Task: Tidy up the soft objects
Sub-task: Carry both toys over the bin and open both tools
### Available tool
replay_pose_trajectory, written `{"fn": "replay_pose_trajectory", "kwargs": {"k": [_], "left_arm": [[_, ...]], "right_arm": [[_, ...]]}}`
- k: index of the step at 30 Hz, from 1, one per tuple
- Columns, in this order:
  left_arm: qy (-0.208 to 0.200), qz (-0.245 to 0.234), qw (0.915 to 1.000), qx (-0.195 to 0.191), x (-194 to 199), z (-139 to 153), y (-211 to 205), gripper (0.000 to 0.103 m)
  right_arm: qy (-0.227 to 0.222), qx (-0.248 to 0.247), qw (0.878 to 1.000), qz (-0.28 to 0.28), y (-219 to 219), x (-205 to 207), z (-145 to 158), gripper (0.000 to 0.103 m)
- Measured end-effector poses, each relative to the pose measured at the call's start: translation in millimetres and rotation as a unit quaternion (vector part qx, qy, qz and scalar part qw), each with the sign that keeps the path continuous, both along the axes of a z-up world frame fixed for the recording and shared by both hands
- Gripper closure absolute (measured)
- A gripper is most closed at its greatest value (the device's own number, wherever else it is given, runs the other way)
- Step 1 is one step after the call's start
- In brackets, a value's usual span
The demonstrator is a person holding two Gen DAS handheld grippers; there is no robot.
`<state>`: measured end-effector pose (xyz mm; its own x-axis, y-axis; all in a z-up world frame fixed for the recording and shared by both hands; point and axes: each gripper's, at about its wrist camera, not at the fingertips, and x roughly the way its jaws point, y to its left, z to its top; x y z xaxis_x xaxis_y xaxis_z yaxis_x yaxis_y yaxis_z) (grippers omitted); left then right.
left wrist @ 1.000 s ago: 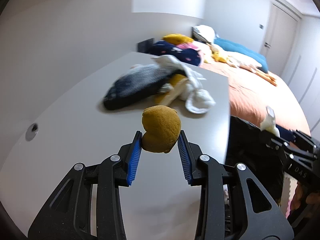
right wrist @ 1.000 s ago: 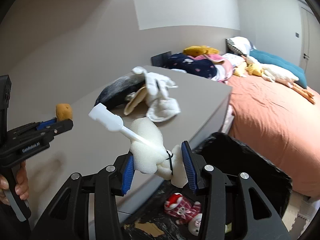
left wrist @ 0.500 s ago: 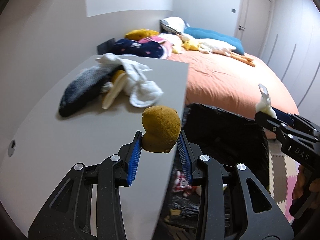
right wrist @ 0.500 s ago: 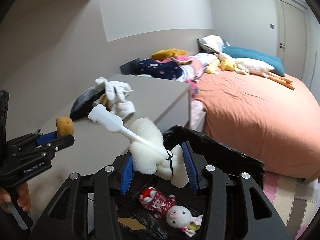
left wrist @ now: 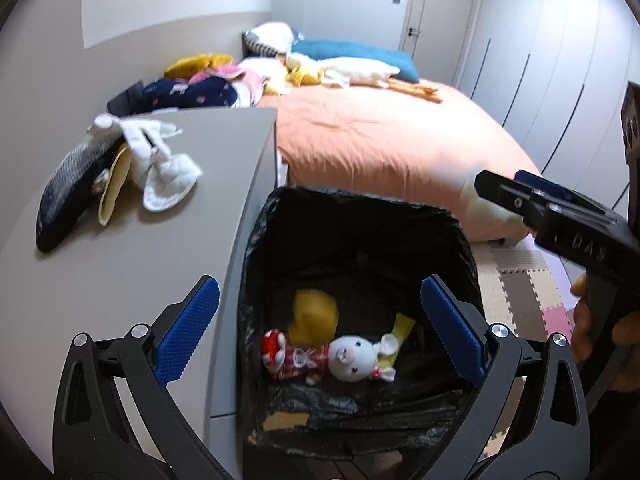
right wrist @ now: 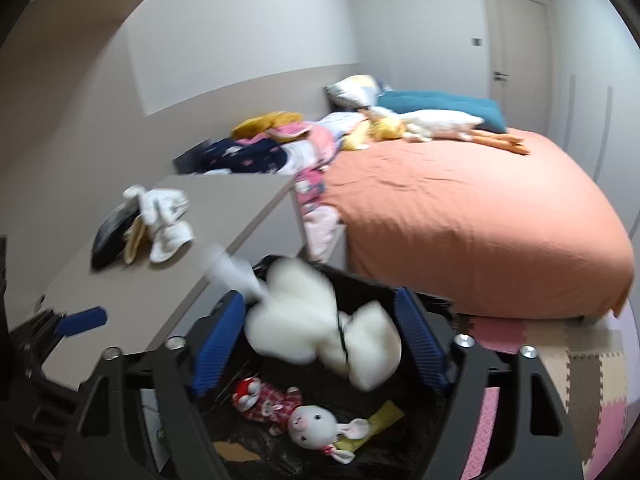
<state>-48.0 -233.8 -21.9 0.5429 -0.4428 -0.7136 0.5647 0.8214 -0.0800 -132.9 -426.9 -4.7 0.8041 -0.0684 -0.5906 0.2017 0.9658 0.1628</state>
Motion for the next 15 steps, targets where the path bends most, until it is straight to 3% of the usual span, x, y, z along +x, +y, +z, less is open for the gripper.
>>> {"fn": "replay_pose_trajectory", "kwargs": {"k": [4,15], "left_arm": [[0.012,-0.001,0.9996,0.025,1.0,-12.6,-9.0,0.005],[0.032,0.019,0.999,0.023,12.5,-20.7,9.6,0.005]], "right_arm": [[-0.007,0.004,1.0,-0.024,-12.5,-8.2,0.2,0.02],[0.004,0.005,1.0,-0.006,-0.9,1.9,-8.7,0.019]]}}
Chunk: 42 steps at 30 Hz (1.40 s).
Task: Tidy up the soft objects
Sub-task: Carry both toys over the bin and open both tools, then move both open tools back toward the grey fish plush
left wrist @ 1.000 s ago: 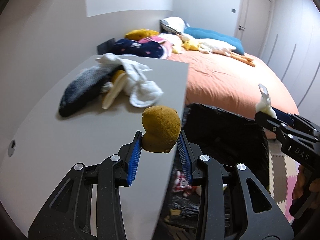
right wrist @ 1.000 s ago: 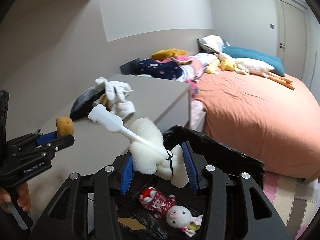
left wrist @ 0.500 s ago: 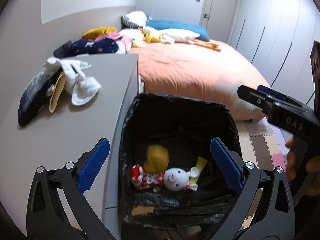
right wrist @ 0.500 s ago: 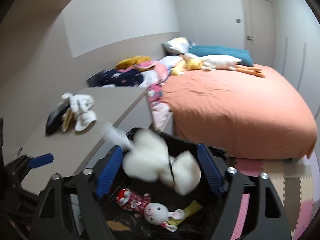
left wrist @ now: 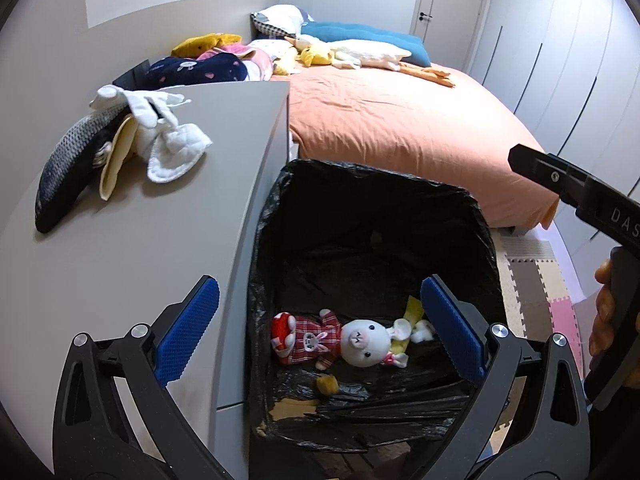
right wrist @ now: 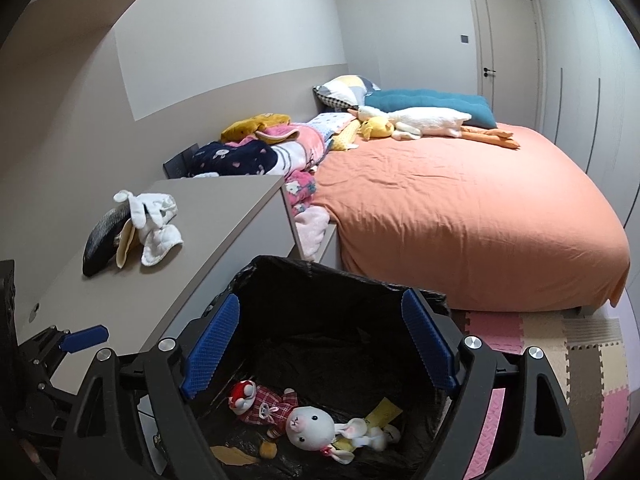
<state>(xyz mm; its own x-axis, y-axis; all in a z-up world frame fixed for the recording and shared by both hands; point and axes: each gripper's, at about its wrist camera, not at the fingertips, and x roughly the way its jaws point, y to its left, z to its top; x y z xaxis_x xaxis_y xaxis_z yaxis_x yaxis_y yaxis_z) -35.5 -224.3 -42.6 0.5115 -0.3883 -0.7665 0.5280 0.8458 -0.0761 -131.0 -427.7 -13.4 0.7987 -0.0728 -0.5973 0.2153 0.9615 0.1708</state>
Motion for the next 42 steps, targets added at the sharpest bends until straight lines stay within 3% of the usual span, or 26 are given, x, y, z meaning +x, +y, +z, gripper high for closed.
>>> {"fn": "replay_pose_trajectory", "kwargs": {"k": [16,42], "left_arm": [[-0.009,0.037,0.9993,0.004,26.5,2.9,35.6,0.005],[-0.014,0.126,0.9919,0.001,112.2,13.9,132.2,0.005]], "right_arm": [[0.0,0.001,0.999,0.039,30.3,29.8,-3.2,0.019],[0.005,-0.001,0.992,0.127,113.0,132.7,12.3,0.019]]}}
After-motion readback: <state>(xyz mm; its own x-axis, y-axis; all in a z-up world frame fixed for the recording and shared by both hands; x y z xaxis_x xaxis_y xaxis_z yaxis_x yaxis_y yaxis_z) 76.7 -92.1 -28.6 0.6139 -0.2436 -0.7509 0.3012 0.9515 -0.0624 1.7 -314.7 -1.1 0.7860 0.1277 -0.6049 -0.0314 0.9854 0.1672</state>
